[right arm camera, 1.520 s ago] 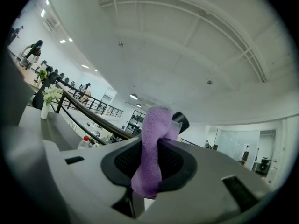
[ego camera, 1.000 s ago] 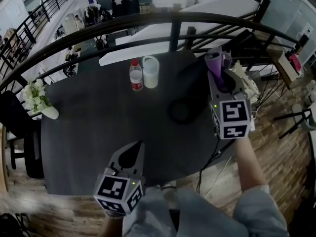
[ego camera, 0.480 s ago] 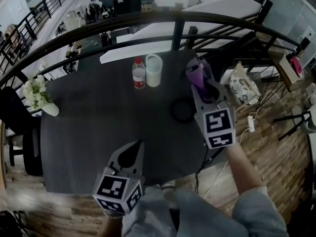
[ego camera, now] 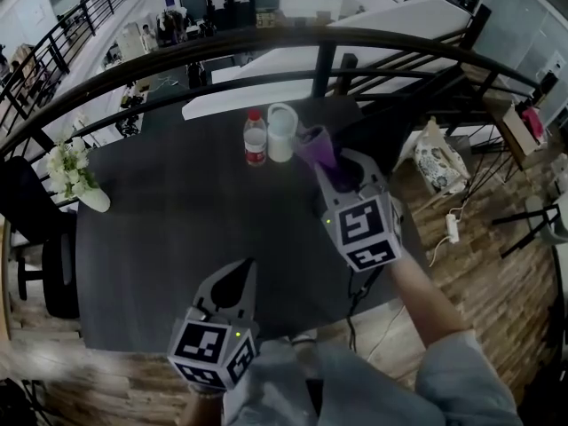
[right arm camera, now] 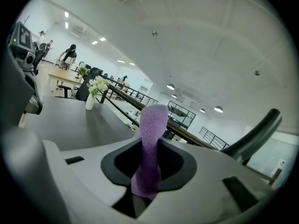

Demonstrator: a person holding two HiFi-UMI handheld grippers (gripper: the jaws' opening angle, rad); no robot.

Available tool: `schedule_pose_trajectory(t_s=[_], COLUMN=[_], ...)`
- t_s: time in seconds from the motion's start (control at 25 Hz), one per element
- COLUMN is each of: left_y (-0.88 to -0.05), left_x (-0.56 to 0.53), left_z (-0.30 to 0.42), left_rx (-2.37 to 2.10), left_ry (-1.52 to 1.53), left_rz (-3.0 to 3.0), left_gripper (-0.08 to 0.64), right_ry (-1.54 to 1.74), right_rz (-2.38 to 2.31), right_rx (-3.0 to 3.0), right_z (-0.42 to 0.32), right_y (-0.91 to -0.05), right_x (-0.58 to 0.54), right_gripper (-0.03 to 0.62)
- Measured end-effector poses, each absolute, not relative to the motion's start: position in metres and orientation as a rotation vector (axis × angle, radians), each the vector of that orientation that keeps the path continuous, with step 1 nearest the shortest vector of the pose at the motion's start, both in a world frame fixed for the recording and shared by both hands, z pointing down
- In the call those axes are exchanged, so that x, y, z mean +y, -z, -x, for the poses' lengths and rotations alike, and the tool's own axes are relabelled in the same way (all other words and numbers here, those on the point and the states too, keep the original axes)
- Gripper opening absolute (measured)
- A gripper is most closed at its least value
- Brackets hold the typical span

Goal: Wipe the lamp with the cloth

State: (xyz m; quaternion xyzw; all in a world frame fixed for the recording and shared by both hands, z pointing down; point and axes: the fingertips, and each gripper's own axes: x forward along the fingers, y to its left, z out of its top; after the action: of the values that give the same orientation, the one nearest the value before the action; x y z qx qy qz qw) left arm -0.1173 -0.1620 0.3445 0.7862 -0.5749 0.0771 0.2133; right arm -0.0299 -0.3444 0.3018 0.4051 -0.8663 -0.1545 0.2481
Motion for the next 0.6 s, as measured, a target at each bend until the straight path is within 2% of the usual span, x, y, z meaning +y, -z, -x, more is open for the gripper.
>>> schedule_pose_trajectory(t_s=[0.6], left_y=[-0.343], left_x=[-0.168], left_z=[0.118], left_rx=[-1.601], left_ry=[-0.191], left_rz=[-2.212], left_gripper=[0.000], right_ry=[0.695], right_rz=[-1.181], right_rx=[-2.065], right_z=[-0.012], right_y=[-0.254], right_x=[-0.399], right_gripper=[0.087])
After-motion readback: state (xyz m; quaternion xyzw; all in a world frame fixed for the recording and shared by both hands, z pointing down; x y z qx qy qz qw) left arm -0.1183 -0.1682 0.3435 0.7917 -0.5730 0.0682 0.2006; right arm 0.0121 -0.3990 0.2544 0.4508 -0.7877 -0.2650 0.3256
